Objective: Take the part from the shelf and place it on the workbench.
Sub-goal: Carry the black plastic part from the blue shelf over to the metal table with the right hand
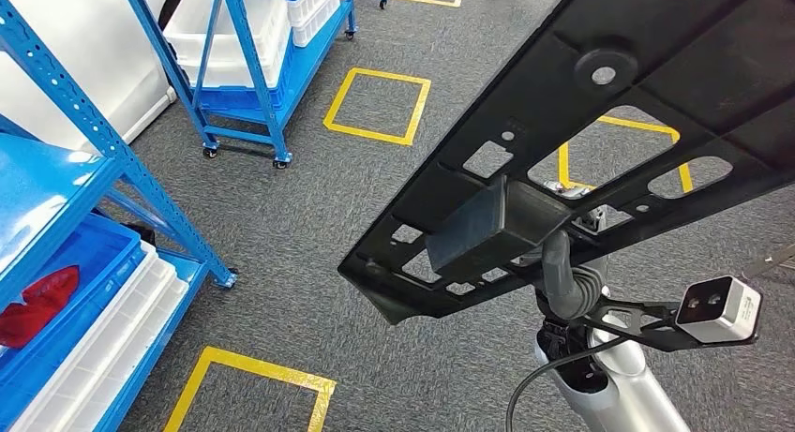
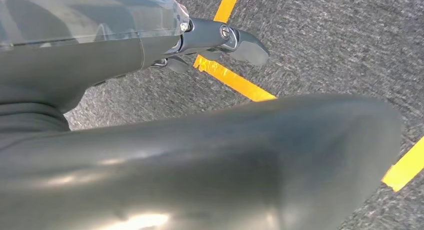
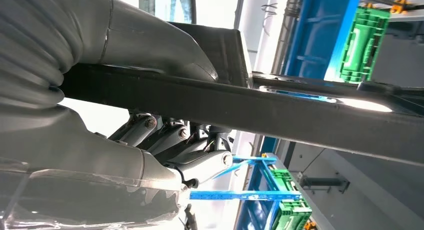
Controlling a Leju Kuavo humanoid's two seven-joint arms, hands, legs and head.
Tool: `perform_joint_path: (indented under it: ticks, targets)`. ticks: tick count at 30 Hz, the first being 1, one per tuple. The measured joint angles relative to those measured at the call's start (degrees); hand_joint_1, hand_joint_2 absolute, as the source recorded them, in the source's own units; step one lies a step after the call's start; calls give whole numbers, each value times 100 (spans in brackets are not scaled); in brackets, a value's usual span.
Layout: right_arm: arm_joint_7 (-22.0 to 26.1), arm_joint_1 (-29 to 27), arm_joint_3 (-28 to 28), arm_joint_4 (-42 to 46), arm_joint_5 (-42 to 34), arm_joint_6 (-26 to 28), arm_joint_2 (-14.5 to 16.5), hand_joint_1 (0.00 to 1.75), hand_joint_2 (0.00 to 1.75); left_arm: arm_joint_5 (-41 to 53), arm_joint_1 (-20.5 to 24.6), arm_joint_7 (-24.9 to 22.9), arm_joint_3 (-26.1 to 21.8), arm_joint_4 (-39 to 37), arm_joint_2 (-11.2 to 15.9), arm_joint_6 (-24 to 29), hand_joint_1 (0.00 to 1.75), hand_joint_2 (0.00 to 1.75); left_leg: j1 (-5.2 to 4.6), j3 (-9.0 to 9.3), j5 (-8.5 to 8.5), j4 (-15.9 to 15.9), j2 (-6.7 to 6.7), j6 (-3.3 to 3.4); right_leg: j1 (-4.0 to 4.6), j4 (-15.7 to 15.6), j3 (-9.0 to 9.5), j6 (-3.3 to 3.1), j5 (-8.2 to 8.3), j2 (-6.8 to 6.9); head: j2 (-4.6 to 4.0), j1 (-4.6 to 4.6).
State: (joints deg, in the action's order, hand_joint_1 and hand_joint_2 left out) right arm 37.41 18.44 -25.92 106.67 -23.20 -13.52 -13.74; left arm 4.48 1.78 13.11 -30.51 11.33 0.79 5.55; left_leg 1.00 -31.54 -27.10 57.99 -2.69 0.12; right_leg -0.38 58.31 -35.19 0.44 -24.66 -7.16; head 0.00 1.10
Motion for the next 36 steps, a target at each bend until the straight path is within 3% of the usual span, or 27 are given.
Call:
perform_joint_path:
  ticks: [2,4,6,7,9,11,13,15,17,19,21,22,23,24,26,28,30,31,33,34,36]
  targets:
    - [-46,-4,63,-1,53,-41,31,175,175,32,19,-20,0,1,-8,0,0,0,2,17,38,-55,139,78,10,258,-130,46,-164,282,0,28]
    - [-75,-27,113,-1,99,-66,64,175,175,66,13,-32,0,1,-12,0,0,0,-17,17,44,-71,285,118,2,971,-469,81,-524,595,0,56]
    - [-84,-100,162,-1,150,-82,81,175,175,87,2,-36,0,0,-12,-12,0,0,-38,14,34,-69,436,129,-27,1599,-774,105,-731,663,0,59]
    - [-84,-143,191,-1,176,-94,84,175,175,91,3,-34,1,-1,-12,-26,0,0,-45,17,28,-69,508,129,-35,1628,-787,107,-685,674,0,60]
    - [-82,-200,251,-1,227,-133,85,175,175,96,13,-30,2,1,-17,-58,0,0,-55,37,7,-68,637,117,-27,994,-455,82,-341,779,0,61]
    - [-76,-223,309,0,263,-173,86,175,175,104,20,-29,3,0,-28,-73,0,0,-78,68,-25,-68,750,80,33,216,-49,16,-94,1058,0,56]
    - [-74,-243,359,2,294,-202,89,175,175,128,25,-49,5,0,-41,-78,0,0,-93,93,-54,-72,856,27,93,-44,66,-43,-68,1167,0,51]
    - [-90,-271,403,11,322,-230,95,175,175,168,39,-90,15,0,-61,-79,0,0,-85,123,-87,-75,929,-35,84,-78,65,-90,-41,1018,0,49]
    - [-130,-277,442,32,341,-252,113,175,175,202,48,-123,29,0,-83,-80,0,0,-64,61,-248,135,703,-89,45,-139,98,-153,-5,881,0,44]
    - [-177,-274,457,46,361,-260,151,175,175,220,38,-143,39,-1,-100,-81,0,0,-42,-251,-606,819,386,-120,28,-165,117,-196,13,743,0,25]
    - [-211,-284,457,47,394,-258,181,175,175,219,19,-155,42,-1,-108,-81,0,0,-36,-631,-850,1546,308,-142,32,-155,117,-208,13,580,0,8]
    - [-219,-292,458,47,414,-256,189,175,175,211,13,-156,41,-1,-107,-79,0,0,-33,-713,-808,1655,302,-149,30,-144,118,-206,10,491,0,8]
    - [-220,-299,459,47,433,-255,192,175,175,198,10,-152,40,0,-104,-76,0,0,-27,-680,-652,1520,291,-152,24,-130,121,-198,5,407,0,8]
    - [-207,-305,460,47,454,-254,195,175,175,179,11,-142,38,0,-101,-75,0,0,-14,-550,-420,1185,251,-154,16,-109,123,-182,-5,324,0,7]
    - [-156,-309,467,47,495,-258,196,175,175,133,9,-114,25,-1,-92,-76,0,0,34,-240,-68,423,-16,-153,7,-39,94,-130,-37,173,0,6]
    - [-93,-314,481,46,530,-266,196,175,175,97,17,-89,3,-1,-85,-80,0,0,51,-107,3,91,-213,-114,-4,11,30,-53,-43,37,1,4]
    - [-26,-333,505,45,555,-268,196,175,175,79,36,-72,-15,-1,-78,-91,0,0,29,-89,11,57,-120,-33,-27,6,-11,26,-18,-61,1,-1]
    - [16,-343,529,45,572,-261,195,175,175,74,42,-63,-26,-1,-71,-107,0,0,24,-73,32,28,-48,11,-28,34,-32,56,-38,12,1,6]
    - [107,-351,577,44,615,-238,196,175,175,67,37,-56,-57,1,-51,-139,0,0,26,-51,67,-32,105,81,-13,382,-202,91,-248,338,0,45]
    - [140,-354,594,42,637,-217,198,175,175,67,31,-73,-76,0,-35,-143,0,0,13,-48,69,-41,180,99,-9,728,-369,108,-428,516,0,65]
    - [171,-377,601,32,686,-173,202,175,175,68,15,-154,-105,-1,-4,-113,0,0,-12,-51,58,-41,339,118,-27,1474,-732,134,-734,646,0,74]
